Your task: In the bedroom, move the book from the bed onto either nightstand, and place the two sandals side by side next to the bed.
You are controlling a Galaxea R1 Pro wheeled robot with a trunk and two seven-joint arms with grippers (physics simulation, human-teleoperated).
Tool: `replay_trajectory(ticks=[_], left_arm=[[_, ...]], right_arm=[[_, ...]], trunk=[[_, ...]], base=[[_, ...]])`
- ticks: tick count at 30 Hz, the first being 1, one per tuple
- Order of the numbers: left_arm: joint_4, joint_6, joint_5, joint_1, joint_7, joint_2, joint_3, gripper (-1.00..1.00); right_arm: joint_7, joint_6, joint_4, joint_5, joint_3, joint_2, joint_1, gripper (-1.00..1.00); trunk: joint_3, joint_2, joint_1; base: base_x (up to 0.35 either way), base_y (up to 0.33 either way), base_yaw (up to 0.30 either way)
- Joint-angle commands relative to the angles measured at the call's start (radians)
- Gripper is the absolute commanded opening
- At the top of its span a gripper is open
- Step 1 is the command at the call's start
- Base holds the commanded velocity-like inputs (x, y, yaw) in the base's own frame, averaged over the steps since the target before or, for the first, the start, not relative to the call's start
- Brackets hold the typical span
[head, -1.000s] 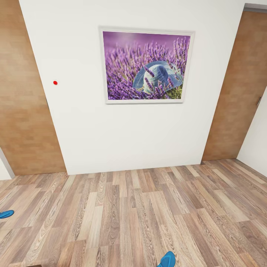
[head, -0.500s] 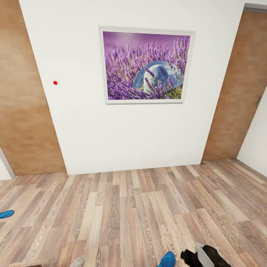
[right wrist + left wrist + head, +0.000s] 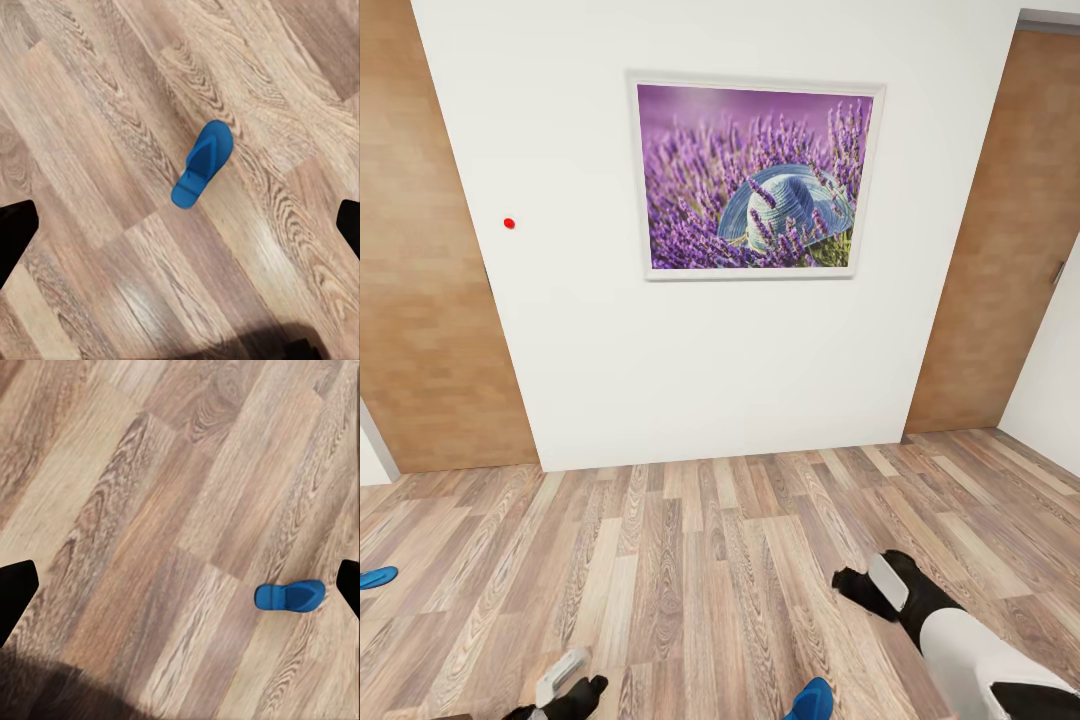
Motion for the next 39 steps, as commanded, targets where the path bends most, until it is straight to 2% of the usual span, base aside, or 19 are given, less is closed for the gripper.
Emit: replay_trajectory(ticks=[1, 2, 6, 10, 13, 17, 23, 26, 27, 34, 39], left_arm=[[-0.003, 0.016, 0.020, -0.007, 0.008, 0.001, 0.004, 1.00], [-0.003, 0.031, 0.036, -0.020, 0.014, 0.005, 0.004, 1.00], [-0.003, 0.052, 0.059, -0.046, 0.020, 0.017, 0.004, 1.00], [-0.003, 0.071, 0.075, -0.063, 0.023, 0.027, 0.004, 1.00], [-0.006, 0.089, 0.083, -0.071, 0.023, 0.034, 0.004, 1.00], [-0.037, 0.128, 0.089, -0.079, 0.024, 0.038, 0.004, 1.00], [-0.098, 0.256, 0.091, -0.081, 0.024, 0.039, 0.011, 1.00], [-0.125, 0.306, 0.096, -0.082, 0.023, 0.040, 0.028, 1.00], [-0.152, 0.348, 0.103, -0.082, 0.023, 0.040, 0.062, 1.00], [-0.172, 0.400, 0.109, -0.082, 0.022, 0.043, 0.099, 1.00], [-0.176, 0.423, 0.113, -0.082, 0.016, 0.044, 0.105, 1.00]], right_arm=[[-0.019, 0.008, 0.006, -0.025, -0.003, 0.001, -0.020, 1.00], [-0.037, 0.019, 0.021, -0.058, -0.003, 0.002, -0.057, 1.00], [-0.060, 0.044, 0.043, -0.120, -0.003, 0.002, -0.122, 1.00], [-0.077, 0.068, 0.054, -0.165, -0.003, 0.002, -0.174, 1.00], [-0.089, 0.078, 0.057, -0.184, -0.003, 0.004, -0.198, 1.00], [-0.100, 0.081, 0.059, -0.198, -0.005, 0.007, -0.214, 1.00], [-0.104, 0.079, 0.060, -0.209, -0.007, 0.015, -0.221, 1.00], [-0.104, 0.079, 0.060, -0.209, -0.008, 0.023, -0.221, 1.00], [-0.105, 0.079, 0.060, -0.210, -0.008, 0.028, -0.222, 1.00], [-0.106, 0.079, 0.061, -0.209, -0.008, 0.031, -0.222, 1.00], [-0.114, 0.081, 0.061, -0.207, -0.007, 0.031, -0.222, 1.00]], trunk=[[-0.001, -0.001, 0.000], [-0.001, -0.001, 0.000], [-0.001, -0.001, 0.000], [-0.001, -0.001, 0.000], [-0.001, -0.001, 0.000], [-0.001, -0.001, 0.000], [-0.001, -0.001, 0.000], [-0.001, -0.001, 0.000], [-0.004, -0.008, 0.004], [-0.026, -0.057, 0.031], [-0.042, -0.092, 0.050]], base=[[0.000, 0.000, 0.000], [0.000, 0.000, 0.000], [0.000, 0.000, 0.000], [0.000, 0.000, 0.000], [0.000, 0.000, 0.000], [0.000, 0.000, 0.000], [0.000, 0.000, 0.000], [0.000, 0.000, 0.000], [0.000, 0.000, 0.000], [0.000, 0.000, 0.000], [0.000, 0.000, 0.000]])
